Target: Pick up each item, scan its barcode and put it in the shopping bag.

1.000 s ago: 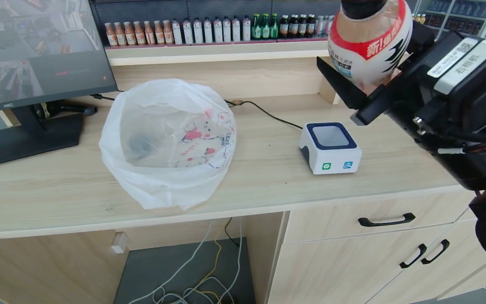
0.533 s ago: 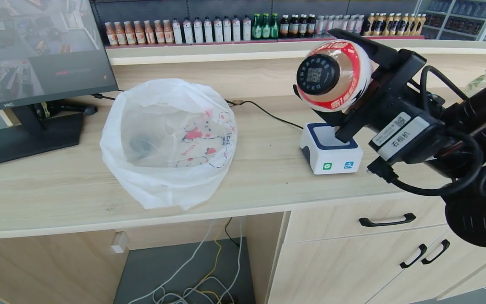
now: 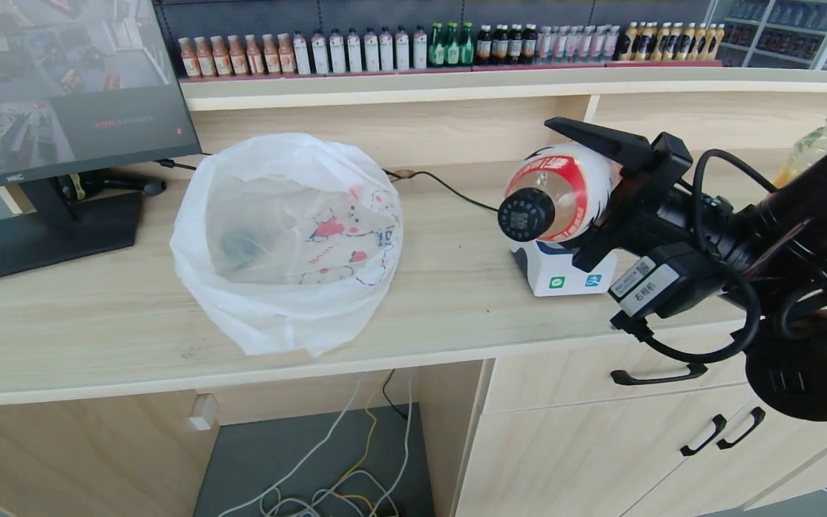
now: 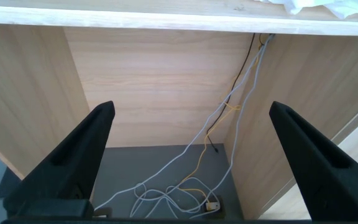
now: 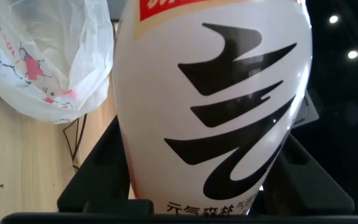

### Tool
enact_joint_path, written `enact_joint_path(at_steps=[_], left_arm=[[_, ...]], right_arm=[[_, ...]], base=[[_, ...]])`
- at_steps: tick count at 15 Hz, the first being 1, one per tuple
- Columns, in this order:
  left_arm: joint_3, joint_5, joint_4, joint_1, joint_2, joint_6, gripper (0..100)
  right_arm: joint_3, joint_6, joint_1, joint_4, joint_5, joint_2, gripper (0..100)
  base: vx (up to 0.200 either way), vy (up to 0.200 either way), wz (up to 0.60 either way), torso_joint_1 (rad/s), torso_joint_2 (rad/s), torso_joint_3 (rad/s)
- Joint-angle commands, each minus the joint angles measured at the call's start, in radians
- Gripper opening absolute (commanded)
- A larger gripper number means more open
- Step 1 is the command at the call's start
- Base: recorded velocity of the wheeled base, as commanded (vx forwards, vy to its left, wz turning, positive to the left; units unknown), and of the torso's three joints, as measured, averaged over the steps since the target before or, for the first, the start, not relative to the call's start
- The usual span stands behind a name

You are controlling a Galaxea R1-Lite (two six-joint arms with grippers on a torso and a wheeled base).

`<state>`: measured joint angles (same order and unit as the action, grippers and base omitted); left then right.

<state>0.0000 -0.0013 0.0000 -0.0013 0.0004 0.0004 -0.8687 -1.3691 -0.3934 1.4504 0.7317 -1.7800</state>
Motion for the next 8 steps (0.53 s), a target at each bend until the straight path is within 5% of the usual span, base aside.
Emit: enact_joint_path(at_steps=[1,8], left_arm=[[0.000,0.000,0.000,0.000,0.000,0.000,100],[0.000,0.000,0.000,0.000,0.000,0.000,100]], right_arm=[[0.007,-0.002,0.039,0.001,0.006,-0.015,0],[-0.007,-0.027,0.073,0.025,0.012,-0.118,0]], base=[[0.000,0.000,0.00,0.000,0.00,0.000],[0.000,0.000,0.00,0.000,0.00,0.000]])
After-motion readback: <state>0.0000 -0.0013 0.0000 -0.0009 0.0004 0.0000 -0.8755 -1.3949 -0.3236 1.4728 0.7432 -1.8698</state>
